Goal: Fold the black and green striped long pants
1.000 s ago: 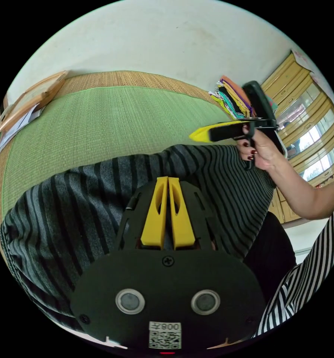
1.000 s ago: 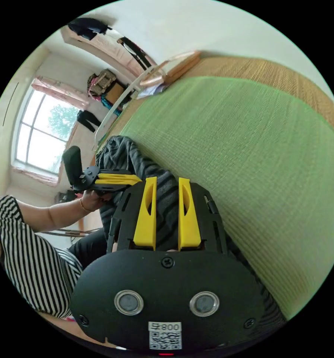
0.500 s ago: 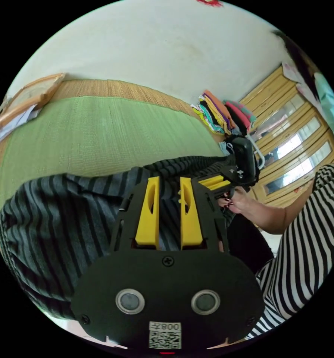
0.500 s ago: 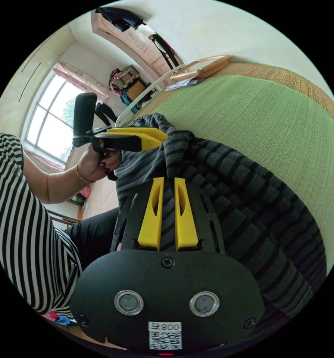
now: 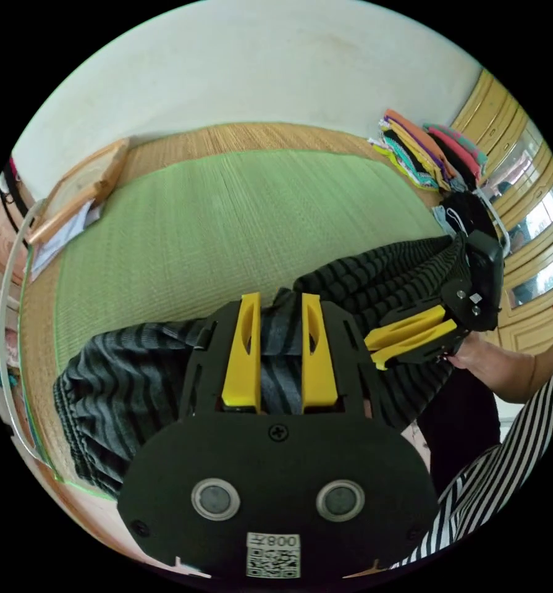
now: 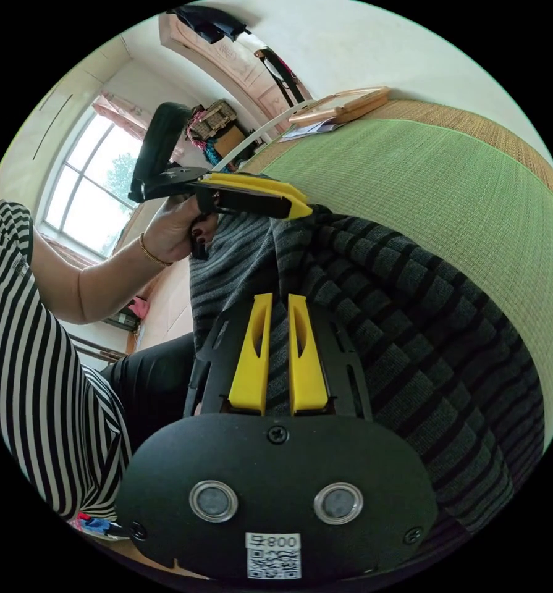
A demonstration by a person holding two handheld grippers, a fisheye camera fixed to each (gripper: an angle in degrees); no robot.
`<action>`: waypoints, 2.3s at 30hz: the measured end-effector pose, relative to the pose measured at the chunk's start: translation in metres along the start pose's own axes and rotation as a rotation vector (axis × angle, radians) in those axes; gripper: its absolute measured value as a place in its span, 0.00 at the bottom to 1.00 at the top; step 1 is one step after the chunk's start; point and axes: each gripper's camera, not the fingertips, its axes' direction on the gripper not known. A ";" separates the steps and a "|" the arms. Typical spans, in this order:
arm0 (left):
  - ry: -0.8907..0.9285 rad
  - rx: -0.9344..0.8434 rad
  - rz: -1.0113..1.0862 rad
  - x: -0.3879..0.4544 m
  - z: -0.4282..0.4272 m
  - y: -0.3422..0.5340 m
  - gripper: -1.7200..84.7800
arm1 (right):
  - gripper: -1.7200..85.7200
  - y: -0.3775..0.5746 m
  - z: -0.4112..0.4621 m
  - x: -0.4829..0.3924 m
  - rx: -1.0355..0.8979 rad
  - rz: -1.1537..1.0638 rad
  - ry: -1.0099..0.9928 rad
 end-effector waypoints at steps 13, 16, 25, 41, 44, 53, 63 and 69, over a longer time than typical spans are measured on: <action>0.342 0.267 -0.156 -0.046 -0.057 0.048 0.05 | 0.07 -0.023 -0.085 0.007 0.226 0.001 0.121; 0.374 0.305 -0.187 -0.050 -0.064 0.053 0.04 | 0.09 -0.045 -0.091 0.019 0.195 -0.012 0.179; 0.382 0.333 -0.196 -0.055 -0.065 0.060 0.03 | 0.14 -0.123 -0.043 0.057 0.047 -0.129 0.008; 0.199 0.408 -0.358 -0.077 -0.087 0.114 0.02 | 0.05 -0.146 -0.031 0.125 0.047 -0.005 -0.184; 0.016 0.348 -0.485 -0.093 -0.098 0.145 0.02 | 0.05 -0.144 -0.032 0.135 0.063 0.037 -0.179; -0.177 0.152 -0.608 -0.111 -0.090 0.188 0.02 | 0.05 -0.145 -0.028 0.166 0.081 0.170 -0.174; 0.133 0.038 -0.008 0.019 -0.033 0.108 0.02 | 0.05 -0.149 -0.023 0.171 0.047 0.197 -0.173; 0.161 -0.014 -0.014 0.028 -0.020 0.138 0.02 | 0.05 -0.155 -0.018 0.184 0.012 0.230 -0.153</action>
